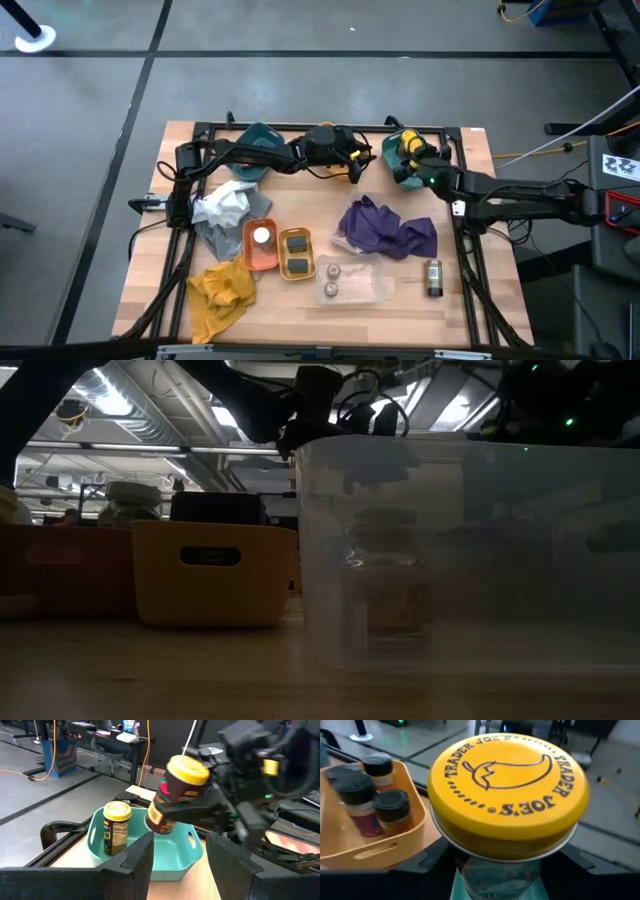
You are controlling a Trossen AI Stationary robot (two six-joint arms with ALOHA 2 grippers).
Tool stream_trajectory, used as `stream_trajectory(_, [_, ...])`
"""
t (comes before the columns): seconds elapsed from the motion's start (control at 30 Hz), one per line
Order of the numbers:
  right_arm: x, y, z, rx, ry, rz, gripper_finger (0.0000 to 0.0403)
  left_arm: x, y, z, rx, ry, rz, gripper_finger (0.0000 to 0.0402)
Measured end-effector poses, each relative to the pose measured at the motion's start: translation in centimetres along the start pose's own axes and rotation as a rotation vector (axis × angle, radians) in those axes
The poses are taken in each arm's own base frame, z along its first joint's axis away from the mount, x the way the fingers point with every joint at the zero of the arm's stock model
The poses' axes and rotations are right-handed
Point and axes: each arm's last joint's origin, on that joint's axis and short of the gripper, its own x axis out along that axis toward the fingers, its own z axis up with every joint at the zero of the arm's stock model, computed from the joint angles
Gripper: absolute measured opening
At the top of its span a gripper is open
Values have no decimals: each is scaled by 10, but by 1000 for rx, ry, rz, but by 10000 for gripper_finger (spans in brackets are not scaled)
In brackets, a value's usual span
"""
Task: Sort spices by type
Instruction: Put the yellow spice bottle into the blue bin
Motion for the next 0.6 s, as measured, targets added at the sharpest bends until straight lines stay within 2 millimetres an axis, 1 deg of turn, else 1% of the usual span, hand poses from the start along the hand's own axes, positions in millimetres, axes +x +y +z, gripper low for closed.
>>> stream_trajectory(0.13, [15,-4,-4,31,70,5,230,0,0,-1,2,12,4,166])
stream_trajectory(0.27, [28,-5,-11,28,128,-37,231,0,1,-3,17,33,8,166])
stream_trajectory(0.47, [48,-2,-20,36,171,-91,231,0,1,-5,17,52,12,166])
stream_trajectory(0.6, [61,0,-25,45,192,-89,231,0,1,-5,17,50,12,166])
